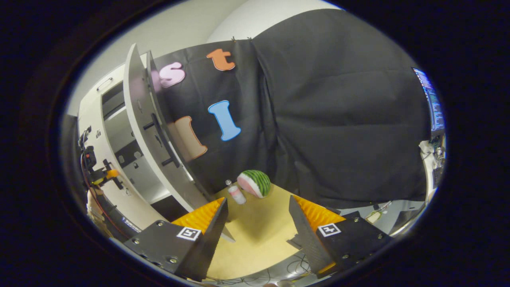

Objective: Open the right door of the double-door shoe cabinet with the right hand, and open the left door with the left hand.

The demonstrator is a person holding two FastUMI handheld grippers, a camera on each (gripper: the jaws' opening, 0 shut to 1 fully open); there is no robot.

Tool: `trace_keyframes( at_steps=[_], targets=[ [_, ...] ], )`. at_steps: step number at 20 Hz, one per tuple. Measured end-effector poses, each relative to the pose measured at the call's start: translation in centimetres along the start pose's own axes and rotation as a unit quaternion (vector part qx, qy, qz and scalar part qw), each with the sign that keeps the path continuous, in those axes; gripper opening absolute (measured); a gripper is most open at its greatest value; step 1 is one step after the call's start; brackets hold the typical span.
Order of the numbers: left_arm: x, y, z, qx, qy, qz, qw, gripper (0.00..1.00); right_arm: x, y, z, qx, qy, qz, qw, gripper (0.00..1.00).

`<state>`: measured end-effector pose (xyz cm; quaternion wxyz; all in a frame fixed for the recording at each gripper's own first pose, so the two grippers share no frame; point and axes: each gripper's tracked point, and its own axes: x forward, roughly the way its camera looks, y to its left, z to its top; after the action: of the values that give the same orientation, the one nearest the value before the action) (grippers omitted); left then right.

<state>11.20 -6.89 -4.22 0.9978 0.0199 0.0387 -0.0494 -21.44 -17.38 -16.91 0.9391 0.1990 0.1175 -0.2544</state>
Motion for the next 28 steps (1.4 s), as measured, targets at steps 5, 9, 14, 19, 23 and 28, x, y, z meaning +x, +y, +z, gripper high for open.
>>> trace_keyframes(
  at_steps=[5, 9, 14, 19, 23, 28],
  targets=[
    [-2.2, 0.3, -0.3, 0.000, 0.001, -0.022, 1.000, 0.24, 0.2, 0.9, -0.3, -0.005, 0.007, 0.026, 1.000, 0.91],
    [-3.3, 0.6, -0.5, 0.001, 0.003, -0.037, 0.999, 0.24, 0.2, 1.0, -1.1, -0.019, 0.025, 0.052, 0.998, 0.91],
    [-5.2, 1.2, -0.5, -0.001, 0.004, -0.048, 0.999, 0.24, 0.3, 0.8, -2.0, -0.035, 0.042, 0.081, 0.995, 0.91],
    [-6.5, 1.8, -0.8, 0.000, 0.013, -0.061, 0.998, 0.24, 0.1, 0.8, -3.3, -0.038, 0.056, 0.108, 0.992, 0.91],
    [-7.7, 2.7, -1.0, 0.005, 0.015, -0.069, 0.997, 0.24, 1.2, 0.8, -4.2, -0.040, 0.065, 0.122, 0.990, 0.91],
    [-9.2, 3.6, -1.2, 0.006, 0.018, -0.066, 0.998, 0.24, 1.1, 1.1, -4.6, -0.039, 0.072, 0.137, 0.987, 0.91]
  ],
)
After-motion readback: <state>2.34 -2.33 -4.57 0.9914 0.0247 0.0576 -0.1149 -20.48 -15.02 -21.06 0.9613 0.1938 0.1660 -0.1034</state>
